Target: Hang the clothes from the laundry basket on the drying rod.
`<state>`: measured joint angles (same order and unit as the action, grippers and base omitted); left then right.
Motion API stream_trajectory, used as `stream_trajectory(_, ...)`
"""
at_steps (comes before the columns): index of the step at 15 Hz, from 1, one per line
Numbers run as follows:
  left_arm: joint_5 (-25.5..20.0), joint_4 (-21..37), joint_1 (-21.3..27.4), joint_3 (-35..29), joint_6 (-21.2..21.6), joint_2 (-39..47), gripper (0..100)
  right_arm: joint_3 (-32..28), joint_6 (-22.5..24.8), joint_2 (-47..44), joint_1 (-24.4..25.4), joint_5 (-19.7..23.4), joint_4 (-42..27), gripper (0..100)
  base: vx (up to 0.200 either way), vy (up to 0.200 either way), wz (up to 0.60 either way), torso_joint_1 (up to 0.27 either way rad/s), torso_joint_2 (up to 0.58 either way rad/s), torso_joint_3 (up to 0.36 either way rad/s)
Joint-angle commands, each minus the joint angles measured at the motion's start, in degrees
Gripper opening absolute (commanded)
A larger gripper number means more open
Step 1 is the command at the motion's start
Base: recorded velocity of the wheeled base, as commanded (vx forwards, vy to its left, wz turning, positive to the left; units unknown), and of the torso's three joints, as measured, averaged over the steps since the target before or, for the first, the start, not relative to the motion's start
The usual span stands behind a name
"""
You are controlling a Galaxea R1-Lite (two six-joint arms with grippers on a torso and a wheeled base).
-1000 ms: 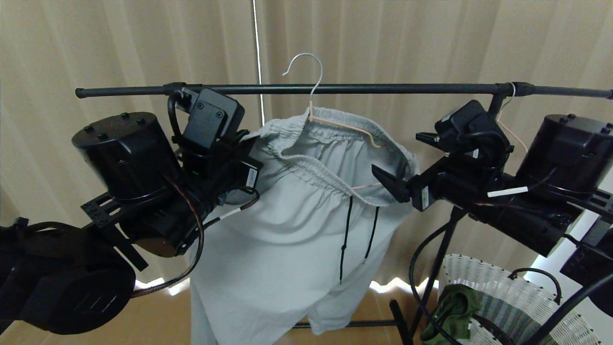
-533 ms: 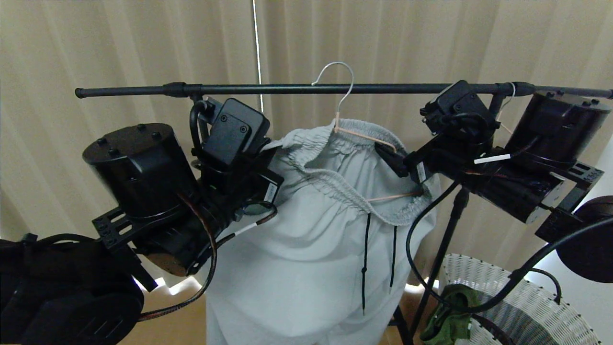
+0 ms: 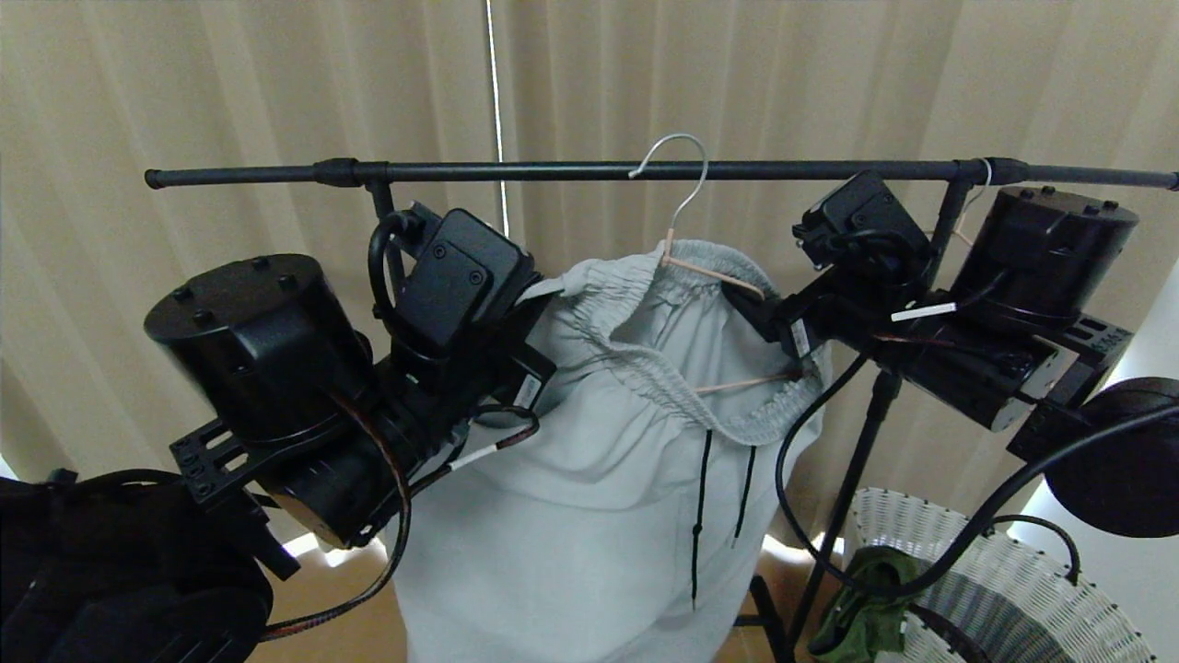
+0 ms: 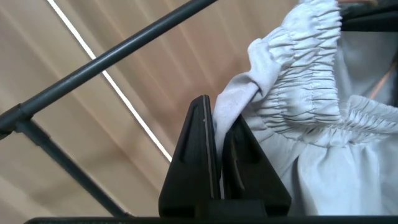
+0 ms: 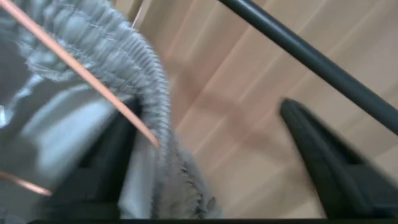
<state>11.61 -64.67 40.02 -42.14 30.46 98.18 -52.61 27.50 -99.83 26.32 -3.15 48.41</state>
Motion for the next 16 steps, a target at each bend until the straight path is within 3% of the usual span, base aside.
stream_trajectory(1, -0.18, -0.46, -0.03, 0.13, 0.03, -0.18, 0, 0.23, -0.08, -0.10, 0.05, -0.02, 0.02, 0, 0.000, 0.000, 0.00, 0.000, 0.00, 0.000)
stream_trajectory(12, -0.09, -0.63, -0.38, 0.22, -0.67, -0.01, 0, 2.08, -0.17, 1.65, 0.22, 0.07, 0.11, 0, 0.000, 0.000, 0.00, 0.000, 0.00, 0.000)
stream_trajectory(13, 0.00, -0.63, -0.38, 0.22, -0.85, -0.01, 100, 2.17, -0.17, 2.09, 0.22, -0.02, 0.11, 0, 0.000, 0.000, 0.00, 0.000, 0.00, 0.000)
stream_trajectory(16, -0.36, -0.63, -0.38, 2.94, -1.64, -0.62, 100, 2.25, -0.17, 2.89, -0.04, -0.46, -0.07, 0, 0.000, 0.000, 0.00, 0.000, 0.00, 0.000)
